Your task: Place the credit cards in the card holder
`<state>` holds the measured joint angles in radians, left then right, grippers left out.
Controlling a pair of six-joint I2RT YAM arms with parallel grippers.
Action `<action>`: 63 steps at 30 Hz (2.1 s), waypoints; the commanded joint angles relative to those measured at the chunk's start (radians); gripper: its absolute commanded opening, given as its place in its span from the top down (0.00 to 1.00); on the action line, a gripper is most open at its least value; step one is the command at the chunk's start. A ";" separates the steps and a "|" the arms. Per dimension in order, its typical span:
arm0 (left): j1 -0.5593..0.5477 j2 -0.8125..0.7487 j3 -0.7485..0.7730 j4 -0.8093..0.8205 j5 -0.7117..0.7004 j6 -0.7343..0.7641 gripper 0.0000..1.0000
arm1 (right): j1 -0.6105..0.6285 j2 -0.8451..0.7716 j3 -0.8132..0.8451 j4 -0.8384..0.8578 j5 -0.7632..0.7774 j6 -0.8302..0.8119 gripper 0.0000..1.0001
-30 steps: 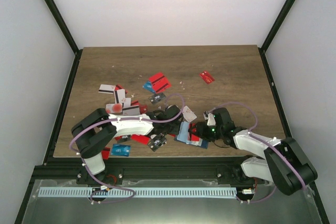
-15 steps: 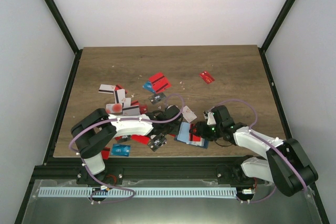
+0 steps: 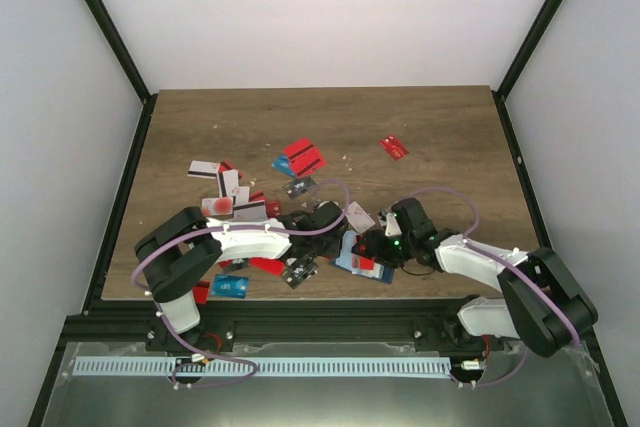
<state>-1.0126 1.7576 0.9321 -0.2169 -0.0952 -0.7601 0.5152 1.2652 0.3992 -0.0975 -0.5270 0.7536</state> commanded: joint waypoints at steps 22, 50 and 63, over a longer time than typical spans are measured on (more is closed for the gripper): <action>-0.004 -0.030 -0.145 0.042 -0.004 -0.033 0.96 | 0.168 0.098 0.087 -0.236 0.106 0.098 0.23; -0.002 -0.118 -0.316 0.165 0.032 -0.054 0.96 | 0.288 0.146 0.231 -0.519 0.183 0.094 0.11; -0.002 -0.147 -0.327 0.142 0.003 -0.053 0.96 | 0.295 0.079 0.263 -0.582 0.225 0.063 0.16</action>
<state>-1.0126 1.6047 0.6445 0.0696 -0.0742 -0.8150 0.8017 1.3617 0.6716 -0.5922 -0.3515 0.8276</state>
